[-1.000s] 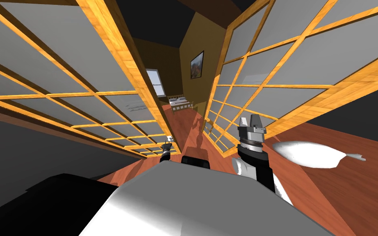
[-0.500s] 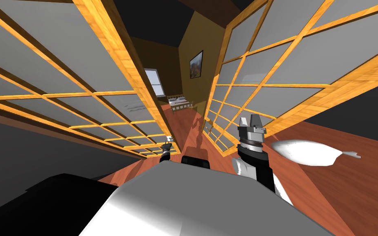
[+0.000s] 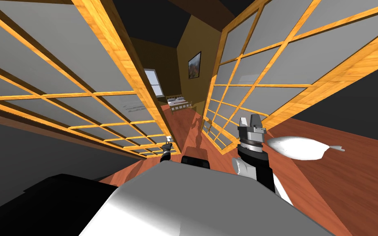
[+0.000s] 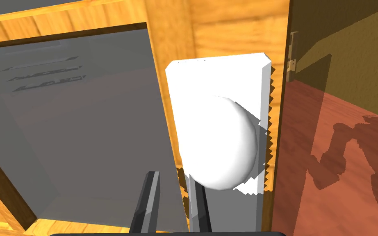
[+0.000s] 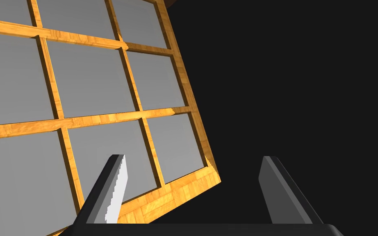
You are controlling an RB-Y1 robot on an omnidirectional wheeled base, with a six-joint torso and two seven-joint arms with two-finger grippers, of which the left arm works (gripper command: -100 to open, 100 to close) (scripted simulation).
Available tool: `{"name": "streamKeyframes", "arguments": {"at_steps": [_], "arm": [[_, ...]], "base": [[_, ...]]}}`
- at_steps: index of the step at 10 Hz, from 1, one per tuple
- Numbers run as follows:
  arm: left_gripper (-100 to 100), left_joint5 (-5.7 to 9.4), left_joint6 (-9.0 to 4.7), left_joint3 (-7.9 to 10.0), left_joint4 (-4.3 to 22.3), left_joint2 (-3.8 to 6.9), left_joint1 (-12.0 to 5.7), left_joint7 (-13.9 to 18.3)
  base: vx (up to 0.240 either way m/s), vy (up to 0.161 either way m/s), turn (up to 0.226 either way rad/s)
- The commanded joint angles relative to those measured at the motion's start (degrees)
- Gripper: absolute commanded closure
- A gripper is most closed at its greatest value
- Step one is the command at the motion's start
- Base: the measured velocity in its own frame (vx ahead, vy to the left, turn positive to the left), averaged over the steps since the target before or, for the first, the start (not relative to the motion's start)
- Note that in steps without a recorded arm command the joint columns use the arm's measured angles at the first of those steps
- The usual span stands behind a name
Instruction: Pull the door open
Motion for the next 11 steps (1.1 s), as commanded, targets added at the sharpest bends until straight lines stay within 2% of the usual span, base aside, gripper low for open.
{"name": "streamKeyframes", "arguments": {"at_steps": [1, 4, 9, 11], "arm": [[-100, -0.38, -0.46, -0.88, -1.9, -0.39, -0.43, 0.3], [-100, -0.38, -0.46, -0.88, -1.9, -0.39, -0.43, 0.3], [-100, 2.25, -0.63, -2.37, -2.5, 0.05, -0.17, 5.9], [-100, 2.52, -0.64, -2.52, -2.6, 0.1, -0.14, 6.5]], "base": [[-0.025, 0.001, -0.037], [0.005, 0.0, -0.003], [-0.036, 0.008, -0.039], [-0.031, -0.005, -0.02]]}}
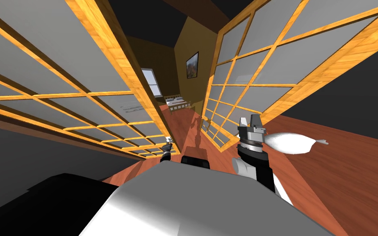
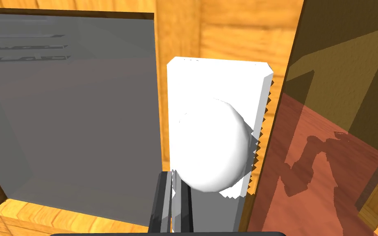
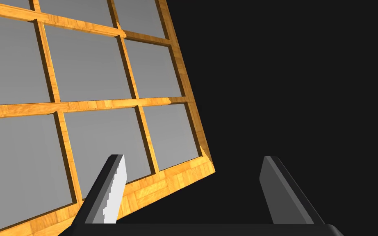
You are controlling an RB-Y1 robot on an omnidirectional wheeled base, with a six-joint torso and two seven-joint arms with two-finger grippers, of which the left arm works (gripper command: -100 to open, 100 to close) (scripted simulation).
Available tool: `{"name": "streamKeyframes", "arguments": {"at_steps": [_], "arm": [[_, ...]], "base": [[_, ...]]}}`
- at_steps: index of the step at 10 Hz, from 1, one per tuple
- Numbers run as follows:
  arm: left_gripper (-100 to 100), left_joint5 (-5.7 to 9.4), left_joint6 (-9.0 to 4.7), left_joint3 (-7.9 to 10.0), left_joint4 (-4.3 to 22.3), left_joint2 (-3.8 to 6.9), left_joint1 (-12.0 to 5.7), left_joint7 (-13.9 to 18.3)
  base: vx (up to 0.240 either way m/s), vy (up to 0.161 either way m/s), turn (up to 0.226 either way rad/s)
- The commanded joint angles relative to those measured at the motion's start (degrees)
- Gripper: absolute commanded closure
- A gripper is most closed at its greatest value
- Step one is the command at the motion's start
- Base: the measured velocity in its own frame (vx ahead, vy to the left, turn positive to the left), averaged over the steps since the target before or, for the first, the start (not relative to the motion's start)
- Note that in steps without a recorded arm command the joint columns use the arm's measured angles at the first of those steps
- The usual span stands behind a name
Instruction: Pull the door open
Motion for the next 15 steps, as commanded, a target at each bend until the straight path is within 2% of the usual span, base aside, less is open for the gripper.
{"name": "streamKeyframes", "arguments": {"at_steps": [1, 2, 3, 4, 5, 6, 7, 8, 9, 11, 12, 13, 14, 15], "arm": [[-100, -0.57, -1.14, -0.68, -0.1, -0.48, -1.59, 0.4], [-100, -0.3, -1.15, -0.83, -0.1, -0.43, -1.56, 1.0], [-100, 0.24, -0.12, -0.15, 0.2, 0.04, -0.06, 0.6], [-100, 0.98, 2.48, 0.81, -0.7, 0.56, -0.25, -0.1], [-100, 1.21, 3.41, 1.14, -1.1, 0.73, -0.47, -0.4], [-100, 1.72, 5.54, 1.91, -2.1, 1.12, -0.99, -1.0], [-100, 2.0, 6.67, 2.32, -2.7, 1.32, -1.26, -1.3], [-100, 2.54, 8.89, 3.12, -3.7, 1.73, -1.8, -2.0], [-100, 2.54, 8.89, 3.12, -3.7, 1.73, -1.8, -2.0], [-100, 3.36, 12.29, 4.35, -5.4, 2.35, -2.62, -2.9], [-100, 3.52, 12.95, 4.59, -5.7, 2.47, -2.78, -3.1], [-100, 3.58, 12.43, 4.72, -4.3, 2.48, -1.53, -3.1], [100, 3.58, 12.43, 4.72, -4.3, 2.48, -1.53, -3.1], [100, 3.58, 12.43, 4.72, -4.3, 2.48, -1.53, -3.1]], "base": [[-0.007, -0.001, 0.003], [-0.017, -0.005, -0.02], [-0.004, 0.02, 0.025], [-0.001, 0.015, 0.103], [-0.012, -0.015, 0.084], [-0.017, -0.037, 0.065], [-0.008, -0.034, 0.046], [-0.006, -0.033, 0.059], [-0.004, -0.026, 0.031], [-0.002, -0.028, 0.045], [-0.011, -0.024, 0.03], [0.0, 0.014, 0.044], [0.008, 0.019, -0.014], [0.004, -0.007, -0.035]]}}
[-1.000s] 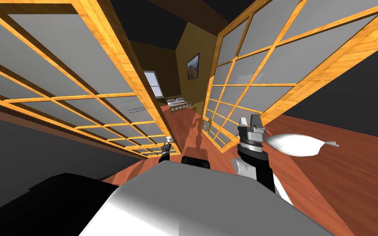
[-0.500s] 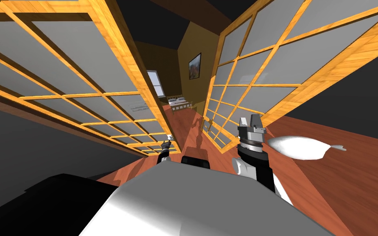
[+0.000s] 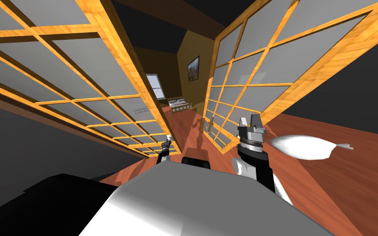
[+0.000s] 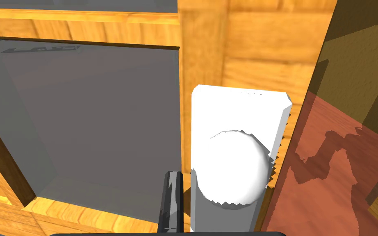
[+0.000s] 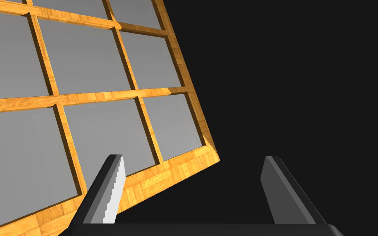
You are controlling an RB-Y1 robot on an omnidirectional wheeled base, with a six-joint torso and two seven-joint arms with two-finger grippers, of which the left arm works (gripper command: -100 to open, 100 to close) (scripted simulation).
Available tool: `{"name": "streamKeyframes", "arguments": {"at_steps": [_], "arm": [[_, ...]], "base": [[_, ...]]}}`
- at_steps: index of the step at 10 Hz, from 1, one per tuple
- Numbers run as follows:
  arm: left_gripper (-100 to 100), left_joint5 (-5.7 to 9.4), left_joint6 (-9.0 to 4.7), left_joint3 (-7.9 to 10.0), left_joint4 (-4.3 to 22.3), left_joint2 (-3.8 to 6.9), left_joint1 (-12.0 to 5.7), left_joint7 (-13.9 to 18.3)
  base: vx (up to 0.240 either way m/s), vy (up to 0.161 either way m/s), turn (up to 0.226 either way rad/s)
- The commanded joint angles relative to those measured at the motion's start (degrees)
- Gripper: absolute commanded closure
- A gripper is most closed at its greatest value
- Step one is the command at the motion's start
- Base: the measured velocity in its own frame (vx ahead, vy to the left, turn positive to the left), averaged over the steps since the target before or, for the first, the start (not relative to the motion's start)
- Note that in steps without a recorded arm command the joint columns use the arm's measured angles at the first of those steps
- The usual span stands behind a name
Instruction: Pull the door open
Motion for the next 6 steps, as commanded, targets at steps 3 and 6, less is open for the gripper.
{"name": "streamKeyframes", "arguments": {"at_steps": [3, 6], "arm": [[100, -0.03, -0.1, -0.05, -0.1, -0.04, -0.07, 0.0], [-100, -0.98, -2.63, -1.71, 0.3, 0.12, 0.43, 1.4]], "base": [[-0.005, -0.011, 0.006], [-0.074, 0.015, -0.061]]}}
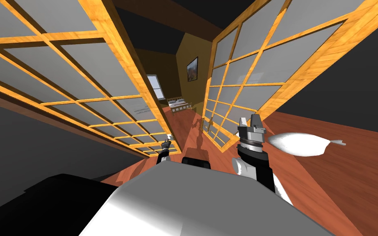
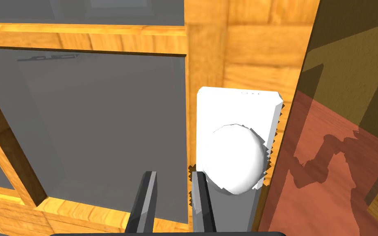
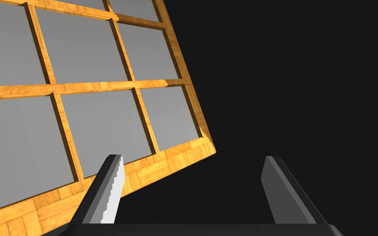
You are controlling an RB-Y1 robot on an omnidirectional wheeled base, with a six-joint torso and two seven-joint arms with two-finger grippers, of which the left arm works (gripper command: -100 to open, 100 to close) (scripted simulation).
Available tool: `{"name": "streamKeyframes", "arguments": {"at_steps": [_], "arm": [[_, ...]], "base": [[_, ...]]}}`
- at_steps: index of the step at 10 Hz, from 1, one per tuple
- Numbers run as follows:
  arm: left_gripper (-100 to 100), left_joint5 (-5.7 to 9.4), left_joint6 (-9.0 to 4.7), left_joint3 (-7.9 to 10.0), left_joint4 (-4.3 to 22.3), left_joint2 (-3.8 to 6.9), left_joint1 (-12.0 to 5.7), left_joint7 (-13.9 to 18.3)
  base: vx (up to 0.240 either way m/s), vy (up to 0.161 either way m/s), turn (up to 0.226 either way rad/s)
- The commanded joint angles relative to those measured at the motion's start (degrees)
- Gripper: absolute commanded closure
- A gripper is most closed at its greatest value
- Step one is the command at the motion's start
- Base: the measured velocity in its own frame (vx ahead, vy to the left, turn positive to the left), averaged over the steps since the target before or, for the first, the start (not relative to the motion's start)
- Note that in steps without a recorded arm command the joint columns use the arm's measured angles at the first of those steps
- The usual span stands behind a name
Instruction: Pull the door open
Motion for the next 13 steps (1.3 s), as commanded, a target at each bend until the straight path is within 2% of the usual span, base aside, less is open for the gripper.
{"name": "streamKeyframes", "arguments": {"at_steps": [1, 7, 8, 10, 11, 12, 13], "arm": [[-100, -0.98, -2.12, -1.96, 0.2, -0.26, 0.45, 1.2], [-100, -3.11, -7.61, -5.71, 1.0, 0.02, 1.44, 4.3], [-100, -3.75, -9.28, -6.85, 1.3, 0.11, 1.74, 5.2], [-100, -4.51, -11.24, -8.19, 1.6, 0.21, 2.09, 6.3], [-100, -4.82, -12.05, -8.74, 1.7, 0.25, 2.23, 6.7], [-100, -4.55, -11.23, -8.3, 1.2, 0.23, 2.37, 6.1], [-100, -4.64, -13.29, -8.41, 2.0, 0.03, 3.85, 7.3]], "base": [[-0.152, 0.05, -0.131], [-0.114, 0.023, -0.114], [-0.14, 0.026, -0.133], [-0.126, 0.027, -0.12], [-0.135, 0.03, -0.098], [-0.066, 0.015, -0.017], [0.073, -0.011, -0.112]]}}
